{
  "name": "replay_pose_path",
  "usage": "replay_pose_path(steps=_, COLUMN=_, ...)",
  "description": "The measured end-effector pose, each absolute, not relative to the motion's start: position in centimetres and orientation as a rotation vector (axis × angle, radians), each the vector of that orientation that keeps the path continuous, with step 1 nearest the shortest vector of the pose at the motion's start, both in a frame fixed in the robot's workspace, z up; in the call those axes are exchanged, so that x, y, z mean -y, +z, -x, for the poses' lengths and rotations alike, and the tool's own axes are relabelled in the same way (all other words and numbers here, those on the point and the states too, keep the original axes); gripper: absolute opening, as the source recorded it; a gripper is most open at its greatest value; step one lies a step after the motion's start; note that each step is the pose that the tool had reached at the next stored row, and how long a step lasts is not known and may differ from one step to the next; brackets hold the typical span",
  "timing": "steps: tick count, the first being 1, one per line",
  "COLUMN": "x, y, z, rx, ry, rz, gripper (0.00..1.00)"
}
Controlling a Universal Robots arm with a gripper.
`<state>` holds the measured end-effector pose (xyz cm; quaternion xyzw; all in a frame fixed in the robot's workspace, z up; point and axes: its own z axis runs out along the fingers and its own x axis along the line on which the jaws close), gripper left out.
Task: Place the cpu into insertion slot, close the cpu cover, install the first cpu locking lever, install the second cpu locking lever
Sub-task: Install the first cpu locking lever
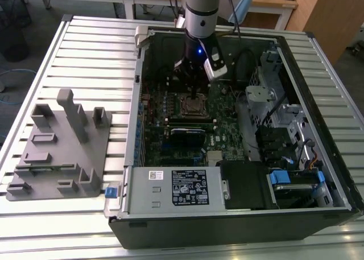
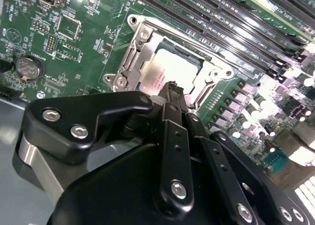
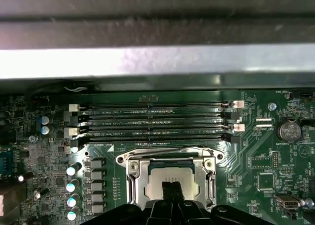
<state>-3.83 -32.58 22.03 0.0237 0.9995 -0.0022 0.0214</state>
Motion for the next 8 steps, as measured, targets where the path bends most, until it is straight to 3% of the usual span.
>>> replay_pose_path(steps=8, x=32.58, y=23.08, z=3.83, rx=-3.098, ry=-0.007, rz=-0.074, gripper=0.11)
